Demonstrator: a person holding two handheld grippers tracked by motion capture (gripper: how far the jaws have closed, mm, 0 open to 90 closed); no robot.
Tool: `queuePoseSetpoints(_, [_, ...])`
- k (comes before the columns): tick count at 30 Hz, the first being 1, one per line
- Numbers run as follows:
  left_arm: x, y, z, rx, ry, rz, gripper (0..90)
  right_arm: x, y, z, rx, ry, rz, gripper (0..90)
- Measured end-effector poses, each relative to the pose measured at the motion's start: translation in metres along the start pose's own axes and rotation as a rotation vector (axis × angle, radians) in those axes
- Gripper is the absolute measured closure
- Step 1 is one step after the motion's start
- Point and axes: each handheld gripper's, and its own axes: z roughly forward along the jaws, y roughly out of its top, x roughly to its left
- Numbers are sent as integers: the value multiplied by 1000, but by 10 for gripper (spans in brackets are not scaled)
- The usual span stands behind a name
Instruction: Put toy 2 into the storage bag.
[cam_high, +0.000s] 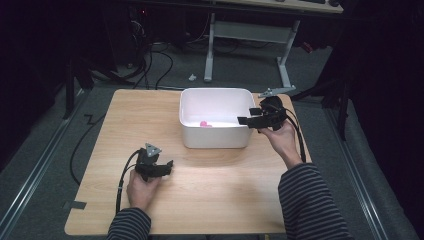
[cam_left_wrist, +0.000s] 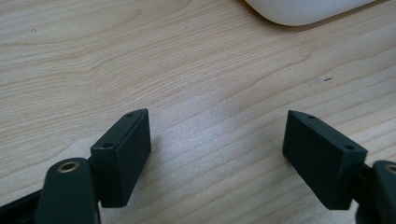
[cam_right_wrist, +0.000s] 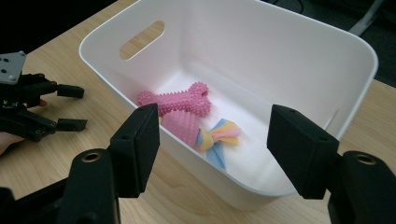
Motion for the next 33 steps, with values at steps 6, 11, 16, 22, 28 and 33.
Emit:
queuePoseSetpoints(6, [0,0,0,0,0,0,236,-7,-13,-12,-21,-1,30,356])
queuePoseSetpoints(11, [0,0,0,-1,0,0,236,-10,-23,-23,-31,-18,46,360])
queuePoseSetpoints(16, [0,0,0,0,0,0,236,-12,-38,-36,-45,-33,63,363])
queuePoseSetpoints(22, [0,0,0,-1,0,0,236,-14,-66,-47,-30,-95,72,368])
queuePoseSetpoints(28, [0,0,0,-1,0,-1,237,-17,-100,-51,-9,-147,93,371])
queuePoseSetpoints(33, [0,0,0,-1,0,-1,237,-22,-131,-46,3,-167,134,371])
